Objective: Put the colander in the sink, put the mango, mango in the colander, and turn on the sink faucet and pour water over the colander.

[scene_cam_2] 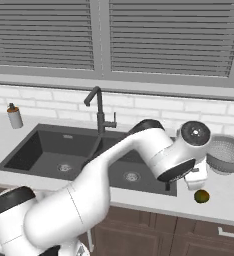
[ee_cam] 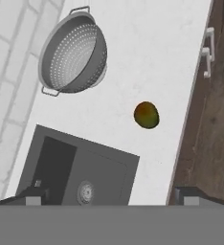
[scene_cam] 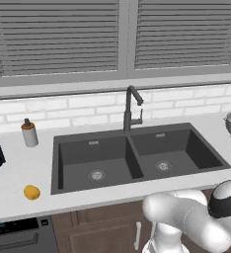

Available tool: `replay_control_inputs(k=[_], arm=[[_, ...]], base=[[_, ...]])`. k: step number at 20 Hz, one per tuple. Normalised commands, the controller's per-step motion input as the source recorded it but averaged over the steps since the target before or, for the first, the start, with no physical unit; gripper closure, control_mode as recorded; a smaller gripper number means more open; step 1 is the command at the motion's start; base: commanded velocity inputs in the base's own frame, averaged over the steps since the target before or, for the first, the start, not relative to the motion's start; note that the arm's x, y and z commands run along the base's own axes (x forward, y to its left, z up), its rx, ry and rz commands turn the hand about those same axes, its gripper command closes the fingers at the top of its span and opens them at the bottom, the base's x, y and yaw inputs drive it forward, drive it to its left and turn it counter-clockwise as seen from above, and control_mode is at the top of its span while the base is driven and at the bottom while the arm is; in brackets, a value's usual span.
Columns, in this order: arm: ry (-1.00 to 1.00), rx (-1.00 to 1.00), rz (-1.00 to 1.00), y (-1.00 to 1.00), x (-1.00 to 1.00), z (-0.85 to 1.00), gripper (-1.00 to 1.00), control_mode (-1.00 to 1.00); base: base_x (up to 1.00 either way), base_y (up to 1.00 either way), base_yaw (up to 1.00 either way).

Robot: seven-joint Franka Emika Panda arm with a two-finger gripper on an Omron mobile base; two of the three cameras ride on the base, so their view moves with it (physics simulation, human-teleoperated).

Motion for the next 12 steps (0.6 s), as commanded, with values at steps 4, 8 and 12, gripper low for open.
replay_control_inputs(k=[4, 8, 12], arm=[[0.00, 0.07, -0.07, -0.49, 0.54, -0.05, -1.00, -1.00], [0.03, 0.02, -0.10, -0.32, 0.57, -0.10, -1.00, -1.00], [0.02, 0.00, -0.11, -0.19, 0.38, -0.17, -1.00, -1.00]], base=[[0.00, 0.00, 0.00], [0.00, 0.00, 0.00], [0.00, 0.00, 0.00]])
